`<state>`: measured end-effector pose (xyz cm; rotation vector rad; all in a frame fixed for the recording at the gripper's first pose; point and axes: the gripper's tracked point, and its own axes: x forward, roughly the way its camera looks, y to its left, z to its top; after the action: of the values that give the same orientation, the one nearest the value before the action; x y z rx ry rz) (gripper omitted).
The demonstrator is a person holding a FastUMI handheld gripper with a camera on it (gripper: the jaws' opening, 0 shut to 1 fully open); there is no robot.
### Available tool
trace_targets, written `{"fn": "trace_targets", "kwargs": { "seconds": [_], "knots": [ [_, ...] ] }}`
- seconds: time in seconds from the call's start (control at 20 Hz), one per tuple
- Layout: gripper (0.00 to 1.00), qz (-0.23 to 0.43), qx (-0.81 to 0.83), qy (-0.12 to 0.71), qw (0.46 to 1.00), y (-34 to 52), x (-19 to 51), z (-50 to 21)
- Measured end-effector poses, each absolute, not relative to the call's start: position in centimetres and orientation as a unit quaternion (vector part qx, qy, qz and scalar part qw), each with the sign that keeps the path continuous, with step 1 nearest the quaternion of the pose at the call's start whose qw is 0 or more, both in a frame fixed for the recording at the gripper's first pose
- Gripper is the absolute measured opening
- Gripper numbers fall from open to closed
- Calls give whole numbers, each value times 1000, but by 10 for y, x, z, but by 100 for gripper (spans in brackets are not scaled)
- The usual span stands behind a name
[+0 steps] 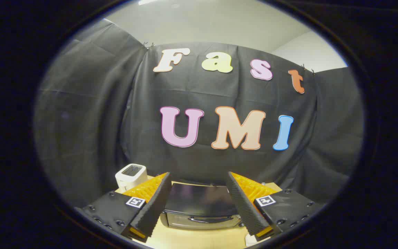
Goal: Open the toaster oven, put the food inside, and close the toaster oven door.
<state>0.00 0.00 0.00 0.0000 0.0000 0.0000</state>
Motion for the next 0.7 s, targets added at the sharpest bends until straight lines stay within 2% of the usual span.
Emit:
{"fn": "trace_targets", "kwargs": {
  "seconds": [0.7],
  "knots": [
    [100,-8,20,-5,1000,-13,-8,4]
  ]
}}
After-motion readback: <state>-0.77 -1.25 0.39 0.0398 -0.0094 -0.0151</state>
